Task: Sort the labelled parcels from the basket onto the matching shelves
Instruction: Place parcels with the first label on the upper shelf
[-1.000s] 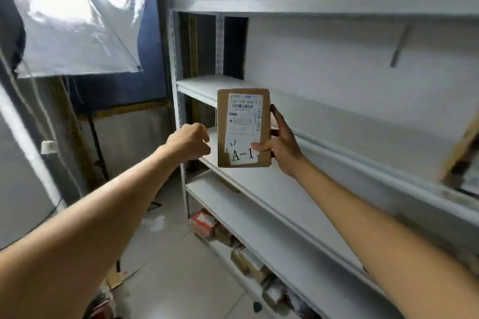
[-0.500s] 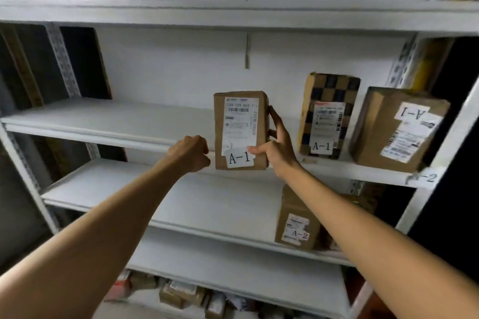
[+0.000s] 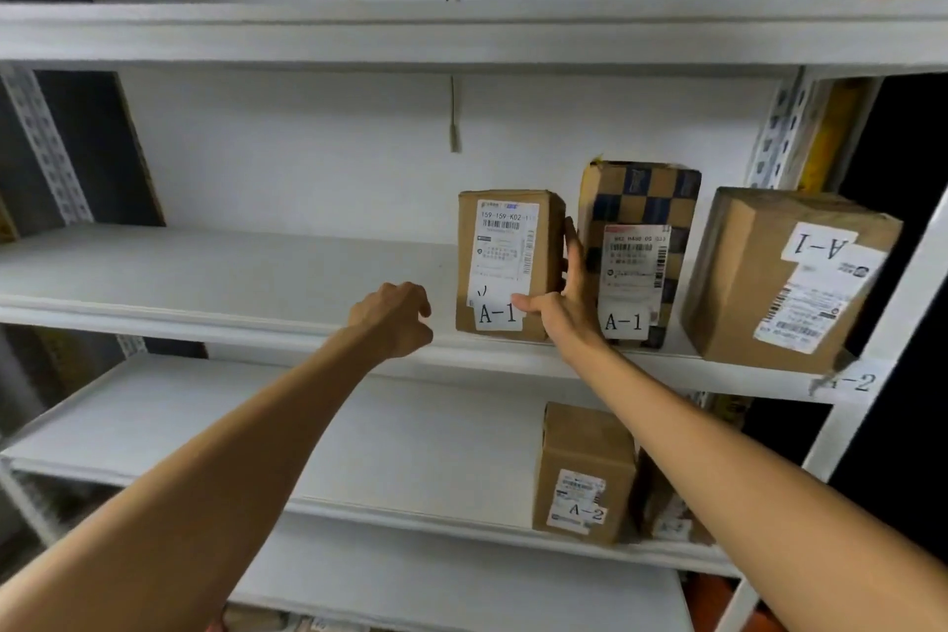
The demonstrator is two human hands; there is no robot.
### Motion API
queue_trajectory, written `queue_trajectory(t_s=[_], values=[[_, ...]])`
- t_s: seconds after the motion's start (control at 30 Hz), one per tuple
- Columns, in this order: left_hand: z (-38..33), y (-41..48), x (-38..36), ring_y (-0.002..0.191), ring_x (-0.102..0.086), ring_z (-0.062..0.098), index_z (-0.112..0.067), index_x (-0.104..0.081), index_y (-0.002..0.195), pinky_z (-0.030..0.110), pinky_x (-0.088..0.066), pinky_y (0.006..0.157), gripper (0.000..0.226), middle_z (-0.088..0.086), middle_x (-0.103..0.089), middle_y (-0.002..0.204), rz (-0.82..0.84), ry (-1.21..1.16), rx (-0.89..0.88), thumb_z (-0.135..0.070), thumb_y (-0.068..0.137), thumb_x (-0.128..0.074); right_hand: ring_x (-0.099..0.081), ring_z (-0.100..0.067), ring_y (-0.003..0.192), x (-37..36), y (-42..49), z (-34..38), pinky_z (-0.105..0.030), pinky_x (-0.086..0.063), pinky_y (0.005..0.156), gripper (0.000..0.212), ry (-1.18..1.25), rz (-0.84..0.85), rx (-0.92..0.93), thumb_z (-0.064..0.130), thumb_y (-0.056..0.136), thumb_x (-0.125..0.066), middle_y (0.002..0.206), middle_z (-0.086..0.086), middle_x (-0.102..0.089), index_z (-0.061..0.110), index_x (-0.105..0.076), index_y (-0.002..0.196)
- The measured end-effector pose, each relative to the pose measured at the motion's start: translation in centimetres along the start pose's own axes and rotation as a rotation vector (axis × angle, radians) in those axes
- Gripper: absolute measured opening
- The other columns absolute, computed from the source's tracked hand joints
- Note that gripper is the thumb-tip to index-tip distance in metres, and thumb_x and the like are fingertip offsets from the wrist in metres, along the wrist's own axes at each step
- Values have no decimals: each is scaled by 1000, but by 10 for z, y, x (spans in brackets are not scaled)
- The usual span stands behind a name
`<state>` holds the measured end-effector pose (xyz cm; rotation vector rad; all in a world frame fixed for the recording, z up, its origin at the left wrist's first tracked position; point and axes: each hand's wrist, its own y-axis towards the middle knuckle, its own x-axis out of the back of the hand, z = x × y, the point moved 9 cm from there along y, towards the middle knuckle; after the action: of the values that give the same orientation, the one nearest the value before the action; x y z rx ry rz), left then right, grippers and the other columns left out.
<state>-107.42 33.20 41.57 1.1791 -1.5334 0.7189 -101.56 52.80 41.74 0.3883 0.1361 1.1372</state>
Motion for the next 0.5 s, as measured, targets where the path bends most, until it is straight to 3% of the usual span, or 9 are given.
queue_trajectory(t_s=[0.1, 0.23, 0.3, 0.37, 0.43, 0.5], values=[[0, 13, -3, 95, -62, 22, -23, -60, 116, 35, -53, 85, 35, 3, -66, 110, 43, -69, -12, -18, 82, -67, -25, -23, 142, -11, 17, -12, -41, -27, 112, 100, -17, 67, -57, -8, 85, -59, 157, -3, -22, 26, 6, 153], [-1, 29, 4, 95, -61, 22, -27, -61, 112, 36, -53, 86, 33, 1, -66, 106, 48, -100, -38, -21, 79, -65, -28, -25, 141, -13, 37, -31, -43, -31, 111, 110, -111, 31, -118, -9, 83, -63, 155, -5, -25, 26, 16, 151], [1, 36, 4, 94, -62, 22, -26, -60, 111, 38, -53, 87, 32, 1, -66, 106, 54, -123, -43, -21, 80, -65, -31, -23, 139, -11, 42, -39, -37, -39, 104, 106, -160, 29, -131, -13, 82, -60, 151, -5, -30, 26, 10, 152], [3, 41, 3, 94, -62, 22, -25, -59, 113, 37, -53, 87, 33, 2, -66, 105, 59, -139, -42, -20, 81, -65, -42, -18, 130, -3, 46, -43, -19, -48, 84, 95, -209, -11, -104, -16, 83, -55, 141, -3, -40, 26, -5, 152], [4, 46, 0, 94, -62, 21, -23, -58, 116, 33, -52, 84, 34, 2, -67, 104, 63, -165, -43, -18, 83, -65, -49, -15, 120, 7, 48, -46, -13, -48, 69, 86, -245, -72, -63, -15, 85, -54, 136, -4, -44, 24, -16, 151], [4, 51, -3, 93, -62, 21, -22, -58, 117, 30, -51, 80, 34, 2, -67, 103, 63, -182, -45, -17, 84, -66, -52, -17, 118, 10, 48, -48, -17, -47, 76, 81, -277, -111, -63, -9, 85, -60, 132, -5, -50, 23, -22, 148]])
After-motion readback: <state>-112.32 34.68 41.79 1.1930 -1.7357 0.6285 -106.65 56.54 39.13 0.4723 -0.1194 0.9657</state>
